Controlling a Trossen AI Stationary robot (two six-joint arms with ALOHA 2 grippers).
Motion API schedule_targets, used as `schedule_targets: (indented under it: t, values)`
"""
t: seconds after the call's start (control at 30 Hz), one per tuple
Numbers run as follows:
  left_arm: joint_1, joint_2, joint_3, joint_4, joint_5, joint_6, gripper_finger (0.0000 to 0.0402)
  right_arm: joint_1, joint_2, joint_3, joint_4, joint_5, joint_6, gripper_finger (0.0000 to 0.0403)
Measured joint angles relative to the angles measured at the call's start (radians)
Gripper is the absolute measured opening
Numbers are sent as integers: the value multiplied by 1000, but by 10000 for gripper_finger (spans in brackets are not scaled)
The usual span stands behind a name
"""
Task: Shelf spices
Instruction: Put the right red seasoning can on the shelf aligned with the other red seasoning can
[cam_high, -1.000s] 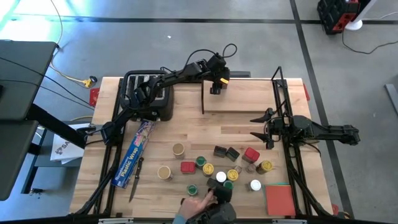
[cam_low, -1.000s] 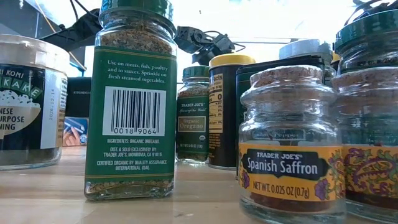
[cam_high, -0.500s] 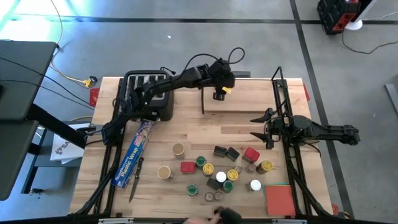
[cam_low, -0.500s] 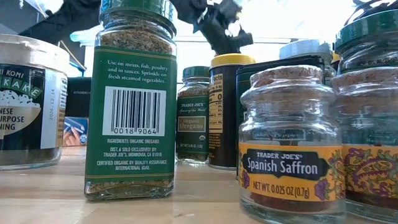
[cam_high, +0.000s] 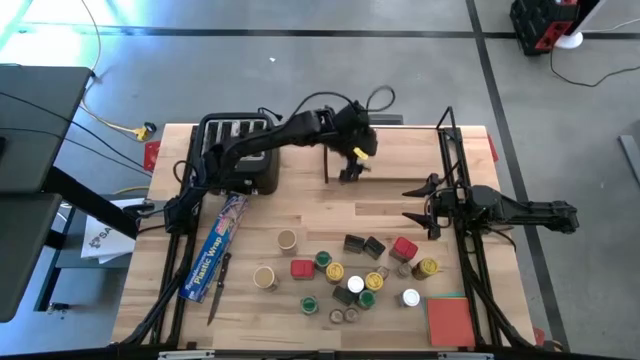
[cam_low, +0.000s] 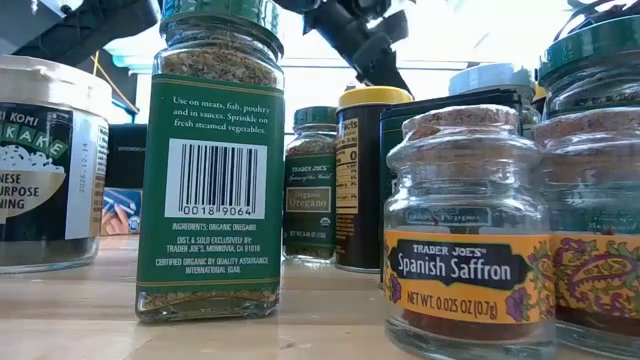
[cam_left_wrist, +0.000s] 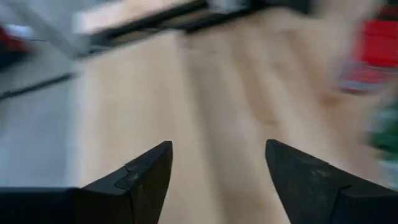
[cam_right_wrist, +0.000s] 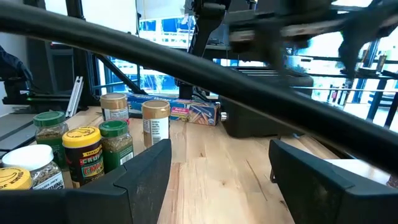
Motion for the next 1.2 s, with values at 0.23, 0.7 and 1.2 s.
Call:
schedule_targets:
  t: [0.23, 0.7, 1.2]
  values:
    - [-163, 36, -1, -72, 22, 46, 255, 0, 0, 0, 0, 0, 0, 265]
    - [-359, 137, -2, 266, 21, -141, 255, 0, 6, 0, 0, 0, 0, 265]
    - [-411, 70, -197, 429, 15, -324, 227, 0, 6, 0, 0, 0, 0, 265]
